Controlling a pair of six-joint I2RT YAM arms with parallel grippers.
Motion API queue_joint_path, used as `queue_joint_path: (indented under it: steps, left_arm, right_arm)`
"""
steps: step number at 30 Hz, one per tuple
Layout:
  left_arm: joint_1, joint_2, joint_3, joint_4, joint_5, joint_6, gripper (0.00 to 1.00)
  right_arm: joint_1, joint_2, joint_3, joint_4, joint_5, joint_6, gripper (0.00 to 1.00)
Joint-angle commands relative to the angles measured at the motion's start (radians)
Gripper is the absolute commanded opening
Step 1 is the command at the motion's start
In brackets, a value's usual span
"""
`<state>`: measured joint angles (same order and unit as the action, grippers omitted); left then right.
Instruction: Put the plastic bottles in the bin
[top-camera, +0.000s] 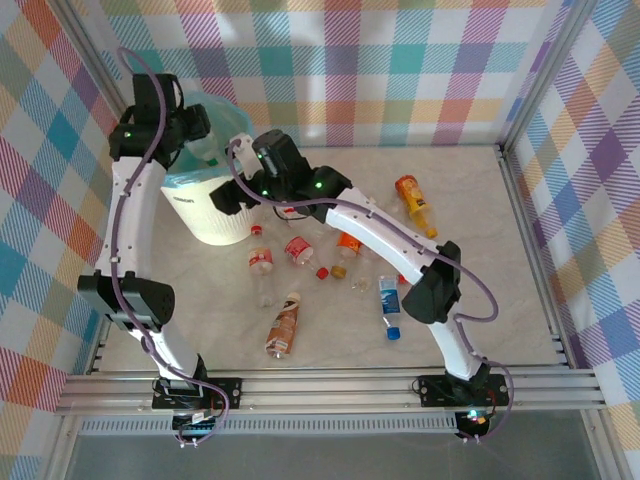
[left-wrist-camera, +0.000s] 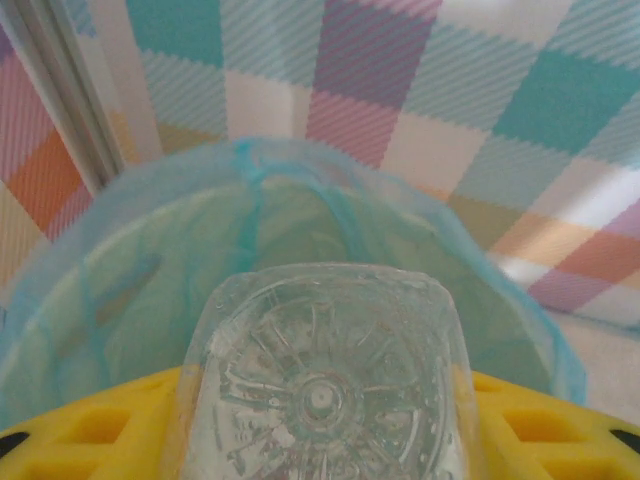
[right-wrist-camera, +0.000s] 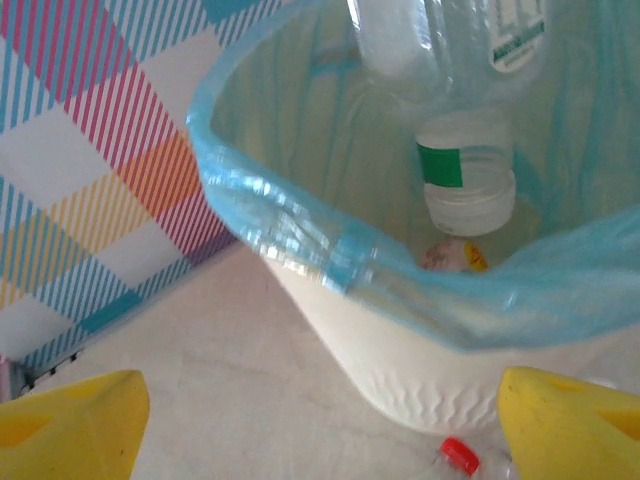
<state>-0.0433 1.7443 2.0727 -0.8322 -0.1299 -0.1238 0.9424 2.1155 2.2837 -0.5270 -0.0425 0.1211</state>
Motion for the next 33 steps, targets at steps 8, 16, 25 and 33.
queue_joint_path:
  steps: [8,16,25,33]
  left_arm:
    - [0.008,0.037,-0.131,0.026,0.087,0.057,0.55]
    - [0.008,0.046,-0.055,-0.031,0.076,0.047,0.82]
    - [0.008,-0.042,0.071,-0.087,0.099,0.027,0.82]
    - [0.001,-0.188,0.087,-0.094,0.153,-0.01,0.81]
  right_arm:
    - [0.006,-0.189,-0.147,0.087,-0.011,0.014,0.9]
    - [0.005,-0.243,-0.172,0.083,-0.01,0.012,0.89]
    - [0.005,-0.316,-0.174,0.053,-0.005,0.001,0.89]
    - [0.006,-0.427,-0.252,0.031,0.02,-0.012,0.89]
